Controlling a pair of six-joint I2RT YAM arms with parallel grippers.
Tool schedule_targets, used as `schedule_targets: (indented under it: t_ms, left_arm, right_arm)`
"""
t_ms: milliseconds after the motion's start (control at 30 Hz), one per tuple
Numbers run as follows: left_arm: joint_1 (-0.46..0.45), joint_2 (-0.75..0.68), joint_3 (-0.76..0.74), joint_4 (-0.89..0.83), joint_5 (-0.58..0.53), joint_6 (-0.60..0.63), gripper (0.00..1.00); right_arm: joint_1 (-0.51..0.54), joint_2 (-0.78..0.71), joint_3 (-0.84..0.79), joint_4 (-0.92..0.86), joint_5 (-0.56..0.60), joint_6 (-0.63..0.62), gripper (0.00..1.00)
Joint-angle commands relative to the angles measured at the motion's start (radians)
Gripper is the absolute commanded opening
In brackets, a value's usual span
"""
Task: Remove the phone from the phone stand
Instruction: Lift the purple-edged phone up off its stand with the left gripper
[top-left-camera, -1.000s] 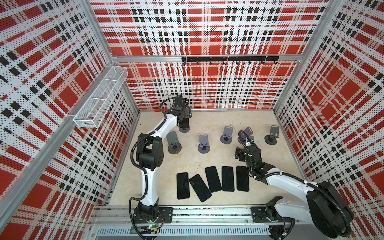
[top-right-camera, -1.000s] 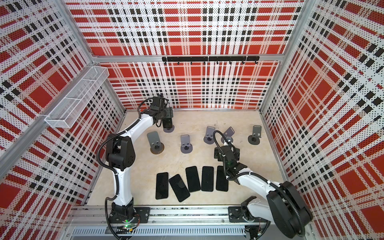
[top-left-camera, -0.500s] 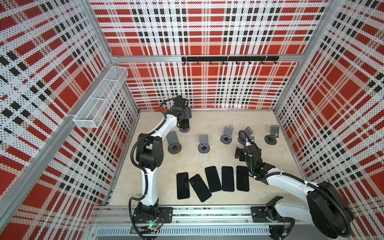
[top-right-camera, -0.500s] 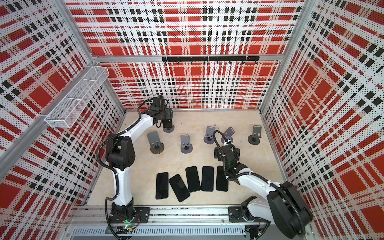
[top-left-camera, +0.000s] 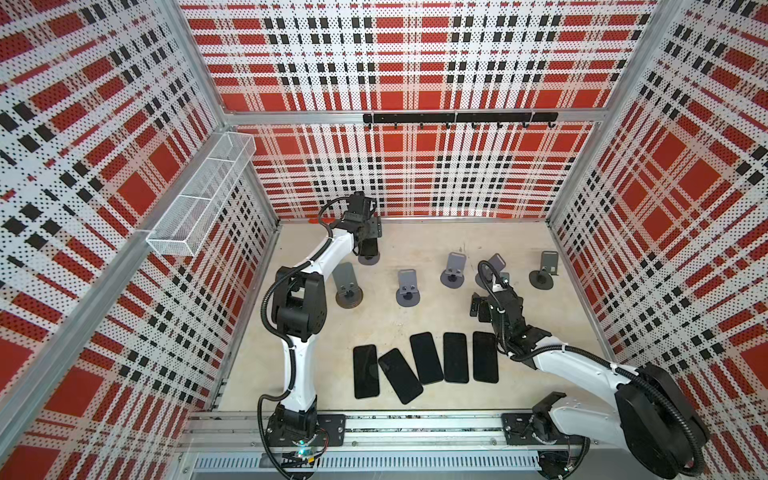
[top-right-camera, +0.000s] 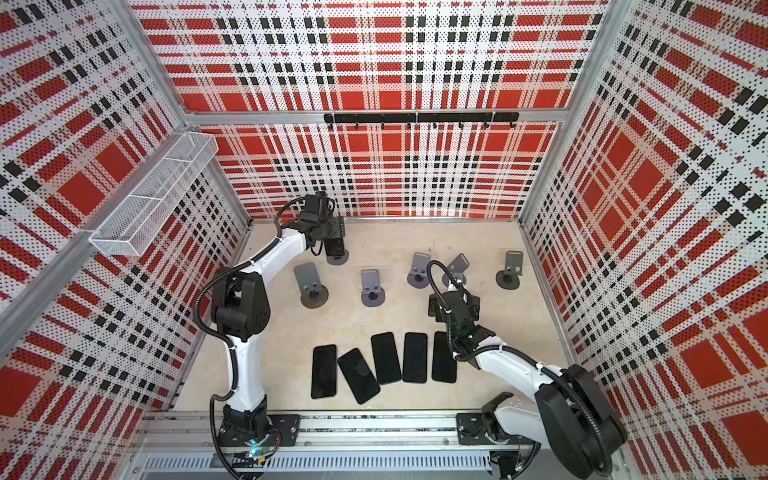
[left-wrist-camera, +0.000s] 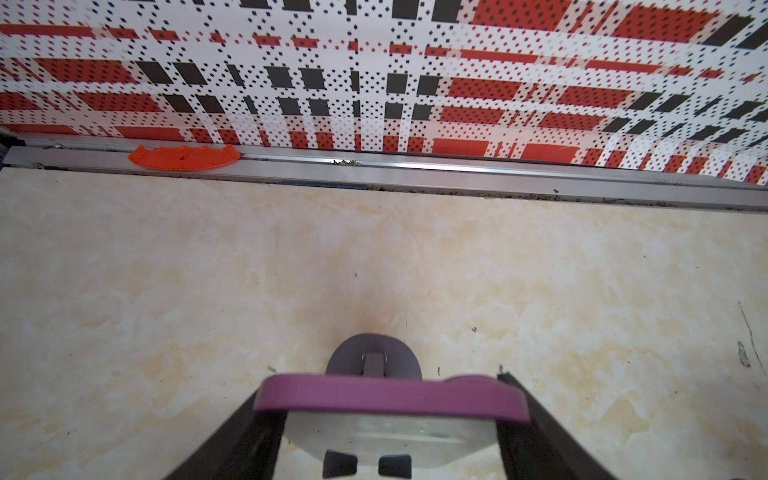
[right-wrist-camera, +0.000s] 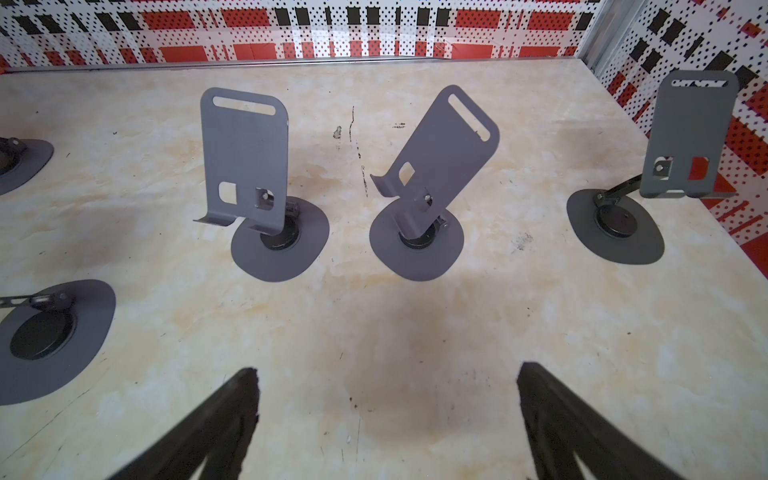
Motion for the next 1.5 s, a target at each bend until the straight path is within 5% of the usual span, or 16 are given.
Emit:
schedule_targets:
  t_ms: [0, 300, 1467]
  left_arm:
    - [0.008, -0.002, -0.007, 0.005, 0.009, 0.002, 0.76]
    - [0.007, -0.016, -0.011, 0.017, 0.025, -0.027, 0.68]
    - [-0.011, -0.29, -0.146, 0.065, -0.027, -0.06, 0.62]
  right_arm:
    - [-0.002, -0.023, -0.002, 0.007, 0.011, -0.004, 1.0]
    - [-0.002, -0.019, 0.0, 0.007, 0.011, -0.004, 1.0]
    - [-0.003, -0.011, 0.008, -0.004, 0.012, 0.001, 1.0]
